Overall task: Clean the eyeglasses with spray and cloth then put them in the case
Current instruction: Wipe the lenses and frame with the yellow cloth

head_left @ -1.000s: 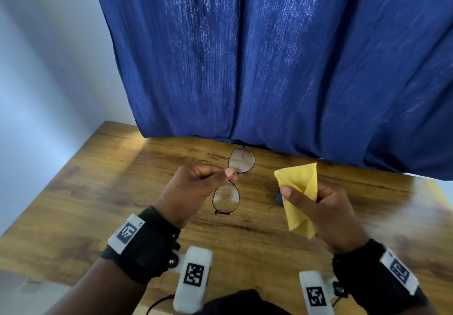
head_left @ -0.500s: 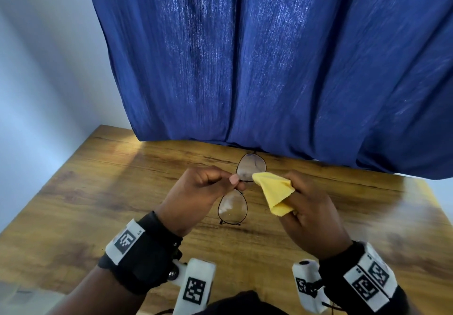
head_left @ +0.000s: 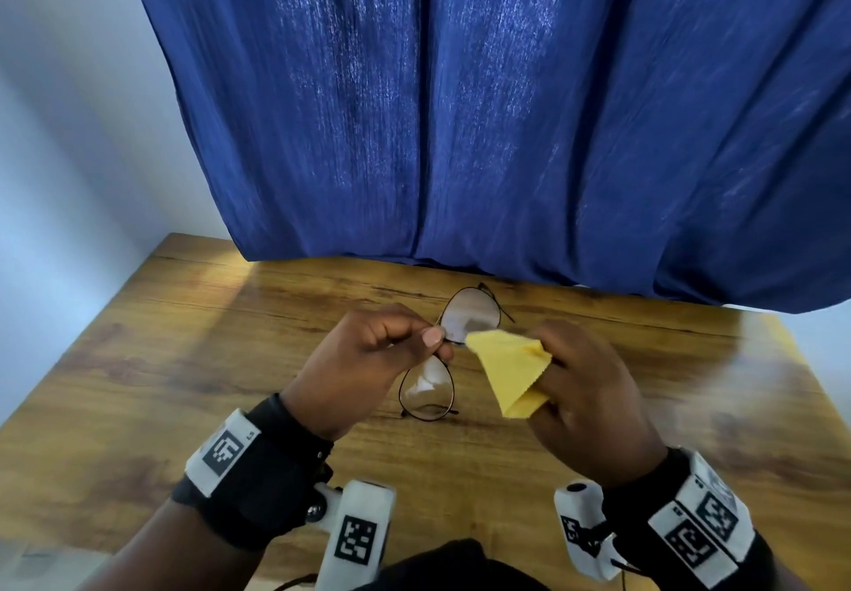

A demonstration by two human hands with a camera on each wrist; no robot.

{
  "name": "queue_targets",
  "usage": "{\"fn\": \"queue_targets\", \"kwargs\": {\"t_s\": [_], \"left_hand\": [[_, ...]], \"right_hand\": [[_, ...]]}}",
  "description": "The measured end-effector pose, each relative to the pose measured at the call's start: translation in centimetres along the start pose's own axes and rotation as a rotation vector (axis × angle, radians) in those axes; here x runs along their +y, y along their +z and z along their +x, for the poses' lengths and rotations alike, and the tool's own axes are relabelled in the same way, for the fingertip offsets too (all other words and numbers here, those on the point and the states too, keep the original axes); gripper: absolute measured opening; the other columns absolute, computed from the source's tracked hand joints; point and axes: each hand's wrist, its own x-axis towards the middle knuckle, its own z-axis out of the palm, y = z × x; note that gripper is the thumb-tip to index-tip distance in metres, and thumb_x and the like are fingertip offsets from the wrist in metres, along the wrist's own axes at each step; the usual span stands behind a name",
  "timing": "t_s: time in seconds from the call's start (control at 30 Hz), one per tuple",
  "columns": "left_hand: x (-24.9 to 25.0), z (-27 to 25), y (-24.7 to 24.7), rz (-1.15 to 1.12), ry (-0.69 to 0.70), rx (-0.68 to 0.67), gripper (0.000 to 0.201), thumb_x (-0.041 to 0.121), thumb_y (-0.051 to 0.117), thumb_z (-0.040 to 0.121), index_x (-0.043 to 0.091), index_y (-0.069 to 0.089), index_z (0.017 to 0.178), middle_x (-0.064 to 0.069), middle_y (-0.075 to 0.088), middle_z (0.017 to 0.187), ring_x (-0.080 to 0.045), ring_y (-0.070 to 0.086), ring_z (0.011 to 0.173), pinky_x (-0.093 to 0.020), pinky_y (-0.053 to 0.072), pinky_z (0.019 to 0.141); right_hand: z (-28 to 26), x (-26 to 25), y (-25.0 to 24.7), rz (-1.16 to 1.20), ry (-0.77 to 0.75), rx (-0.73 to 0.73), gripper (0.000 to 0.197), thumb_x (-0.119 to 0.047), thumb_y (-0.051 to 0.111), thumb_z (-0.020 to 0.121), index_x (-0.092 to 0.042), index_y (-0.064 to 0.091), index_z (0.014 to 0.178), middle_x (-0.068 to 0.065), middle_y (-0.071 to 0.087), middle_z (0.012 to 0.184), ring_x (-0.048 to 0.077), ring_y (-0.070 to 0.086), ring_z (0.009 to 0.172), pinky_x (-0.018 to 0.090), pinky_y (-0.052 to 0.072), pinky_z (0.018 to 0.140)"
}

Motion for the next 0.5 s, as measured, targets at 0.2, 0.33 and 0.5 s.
{"fn": "queue_targets", "kwargs": {"t_s": [0.2,0.33,0.5], "left_hand": [[-0.3,0.4,0.5,0.004,0.003,-0.012,0.025,0.037,0.061,0.092,0.025,0.081,0.084,0.005,0.074,0.095,-0.013,0.071,0.098,-0.03,0.052,0.092],[-0.3,0.8,0.7,-0.003,-0.005,-0.015,0.028,0.037,0.059,0.091,0.019,0.08,0.085,0.007,0.074,0.092,-0.009,0.07,0.098,-0.022,0.049,0.089],[-0.6,1.1,1.2,0.019,0.001,-0.017,0.027,0.036,0.06,0.092,0.02,0.08,0.084,0.007,0.074,0.093,-0.012,0.07,0.099,-0.025,0.05,0.091]], "right_hand": [[-0.2,0.4,-0.2,-0.009,-0.07,-0.003,0.022,-0.022,0.063,0.081,-0.004,0.075,0.08,0.009,0.066,0.088,0.021,0.055,0.083,0.035,0.043,0.069],[0.1,1.2,-0.3,-0.034,0.036,0.079,0.025,-0.02,0.061,0.081,0.001,0.074,0.082,0.012,0.062,0.084,0.019,0.048,0.082,0.031,0.037,0.068],[-0.2,1.6,-0.4,-0.054,0.021,0.096,0.02,-0.018,0.061,0.08,0.0,0.072,0.08,0.012,0.061,0.083,0.02,0.047,0.081,0.032,0.034,0.071]]}}
